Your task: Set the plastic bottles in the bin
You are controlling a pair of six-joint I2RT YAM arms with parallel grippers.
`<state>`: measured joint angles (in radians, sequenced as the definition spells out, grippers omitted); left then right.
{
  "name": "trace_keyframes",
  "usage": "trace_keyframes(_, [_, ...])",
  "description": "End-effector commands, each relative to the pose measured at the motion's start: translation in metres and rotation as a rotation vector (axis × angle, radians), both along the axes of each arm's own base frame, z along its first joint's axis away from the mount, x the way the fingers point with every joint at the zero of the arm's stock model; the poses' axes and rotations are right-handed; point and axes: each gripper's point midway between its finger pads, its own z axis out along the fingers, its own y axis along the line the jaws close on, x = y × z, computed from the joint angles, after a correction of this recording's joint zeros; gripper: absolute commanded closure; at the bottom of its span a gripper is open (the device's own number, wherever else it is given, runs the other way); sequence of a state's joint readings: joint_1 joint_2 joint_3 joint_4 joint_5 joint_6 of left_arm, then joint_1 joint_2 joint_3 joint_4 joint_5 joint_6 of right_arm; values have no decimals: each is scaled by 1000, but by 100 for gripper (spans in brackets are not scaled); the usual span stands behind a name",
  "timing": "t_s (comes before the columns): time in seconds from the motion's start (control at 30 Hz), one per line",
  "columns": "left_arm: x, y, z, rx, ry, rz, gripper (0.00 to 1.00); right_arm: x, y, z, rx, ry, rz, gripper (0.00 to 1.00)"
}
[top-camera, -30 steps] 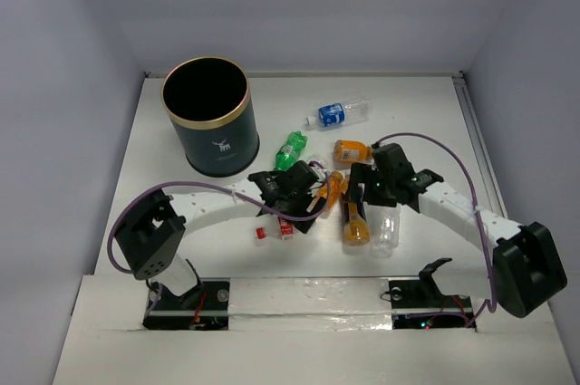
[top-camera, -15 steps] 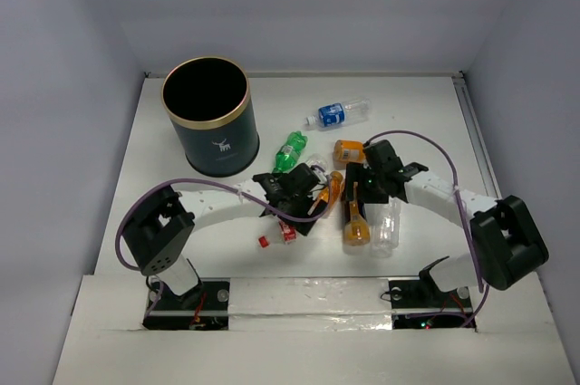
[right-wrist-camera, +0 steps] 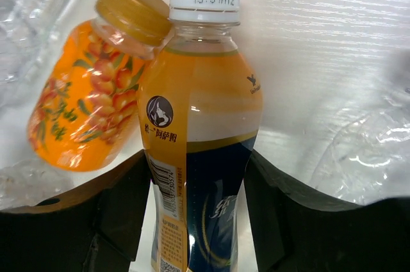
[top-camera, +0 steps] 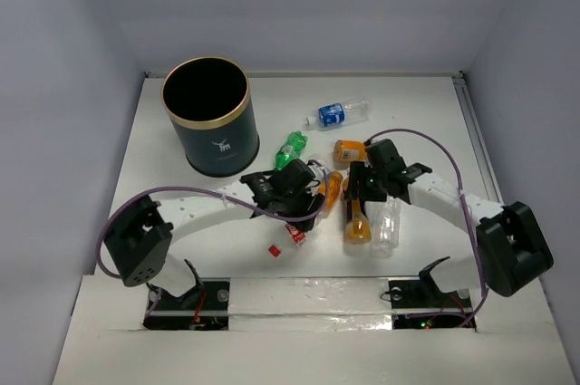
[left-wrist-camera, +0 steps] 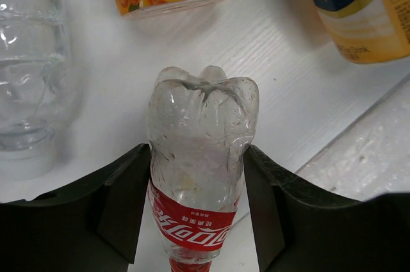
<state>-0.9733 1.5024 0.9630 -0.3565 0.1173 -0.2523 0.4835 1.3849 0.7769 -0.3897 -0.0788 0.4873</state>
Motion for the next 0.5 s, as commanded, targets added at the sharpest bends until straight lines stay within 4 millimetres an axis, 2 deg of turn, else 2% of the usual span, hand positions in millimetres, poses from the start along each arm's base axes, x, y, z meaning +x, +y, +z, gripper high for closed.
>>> trace_keyframes(0.0, [1, -13, 60, -144, -41, 13, 63, 7, -2, 31, 25, -86, -4, 39])
trace_keyframes(0.03, [1, -13, 70, -160, -48, 16, 64, 6, -2, 36, 32, -94, -5, 39])
trace_keyframes(0.07, [3, -15, 89, -193, -68, 21, 64, 6, -2, 48, 45, -123, -6, 40])
trace_keyframes(0.13, [5, -19, 110, -235, -85, 38, 65, 1, -5, 56, 46, -126, -9, 41])
trace_keyframes(0.17, [8, -22, 133, -276, -115, 45, 65, 1, -5, 68, 63, -155, -12, 41])
trace_keyframes(0.23, [14, -25, 158, -318, -148, 68, 65, -5, -7, 79, 74, -163, -15, 41])
trace_keyframes(0.27, [26, -25, 188, -369, -188, 98, 65, -7, -7, 86, 86, -174, -12, 41])
trace_keyframes(0.3, [34, -24, 205, -395, -213, 120, 65, -10, -6, 104, 115, -205, -7, 41])
trace_keyframes(0.33, [44, -21, 220, -414, -248, 144, 65, -11, -5, 113, 135, -223, -5, 41])
trace_keyframes(0.37, [56, -20, 254, -471, -297, 170, 65, -11, -4, 124, 151, -246, -2, 41])
trace_keyframes(0.4, [77, -7, 273, -497, -339, 231, 65, -13, -3, 142, 181, -283, 6, 41])
trace_keyframes(0.43, [89, -1, 289, -523, -367, 256, 65, -13, -2, 152, 195, -302, 9, 41])
trace_keyframes(0.47, [102, 5, 323, -580, -422, 285, 65, -13, -1, 161, 206, -319, 12, 41])
